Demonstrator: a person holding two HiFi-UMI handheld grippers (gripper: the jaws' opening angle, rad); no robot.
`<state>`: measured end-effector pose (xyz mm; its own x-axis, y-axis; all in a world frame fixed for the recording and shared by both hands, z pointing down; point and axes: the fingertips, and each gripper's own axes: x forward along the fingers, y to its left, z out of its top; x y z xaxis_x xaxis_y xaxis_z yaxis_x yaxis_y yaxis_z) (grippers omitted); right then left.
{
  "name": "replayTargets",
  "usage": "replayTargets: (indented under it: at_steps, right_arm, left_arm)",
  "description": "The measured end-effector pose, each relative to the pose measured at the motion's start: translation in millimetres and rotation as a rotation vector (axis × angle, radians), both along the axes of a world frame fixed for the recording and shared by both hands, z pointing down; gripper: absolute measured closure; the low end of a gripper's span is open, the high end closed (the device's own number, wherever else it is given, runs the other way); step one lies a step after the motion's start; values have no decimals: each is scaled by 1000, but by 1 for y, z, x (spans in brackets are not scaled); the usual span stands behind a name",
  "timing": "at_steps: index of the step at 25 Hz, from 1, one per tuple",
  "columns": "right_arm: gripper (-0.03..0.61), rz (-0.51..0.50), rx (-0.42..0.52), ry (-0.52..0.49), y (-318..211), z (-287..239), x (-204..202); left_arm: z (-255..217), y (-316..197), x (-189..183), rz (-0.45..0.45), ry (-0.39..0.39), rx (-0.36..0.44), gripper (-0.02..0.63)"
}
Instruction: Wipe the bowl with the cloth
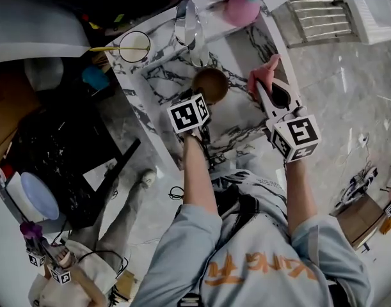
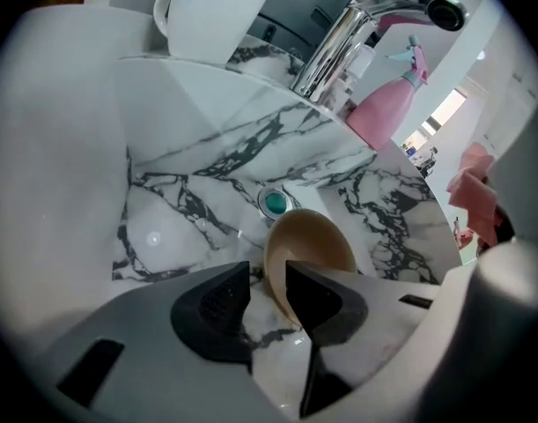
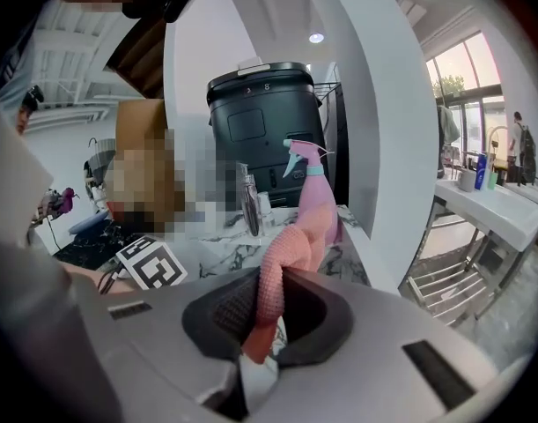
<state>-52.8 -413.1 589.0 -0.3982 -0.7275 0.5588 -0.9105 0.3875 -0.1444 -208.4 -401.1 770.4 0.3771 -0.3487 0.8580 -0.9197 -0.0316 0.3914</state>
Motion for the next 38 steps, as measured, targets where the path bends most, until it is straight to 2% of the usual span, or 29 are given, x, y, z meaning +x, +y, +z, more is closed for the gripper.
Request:
replayTargets:
  at_steps: [5,8,13,18,23,29,32,38]
  right_arm:
    - [529,-30,-2,18,-5,-2,-9]
    - [529,-38,7,22,-5,-7,-8]
    - [529,-83,34,12,11,-21,-6]
    - [529,-97,70,-36,28,-36,15]
    - [529,-128,132,-96,41,-63,32]
    - [529,-145,205,-153,56,-99,60]
    - [529,-177,278,-191,50,-121,62]
    - [529,-213,373,-241,71,-172,70]
  left_arm:
    - [10,3,-1,-42,26,-36,502]
    - [9,3,3,-65,53,-35,559]
    - [-8,1,-1,-108,40,0,572]
    - [-66,0,-8,-169,8,137,580]
    - [-132,22,-9,-254,-5,279,580]
    - [-189,59,9,-299,46,397,580]
    - [-218,62,10,-325,82,489,580]
    - [-283,90,24,-301,127,628,580]
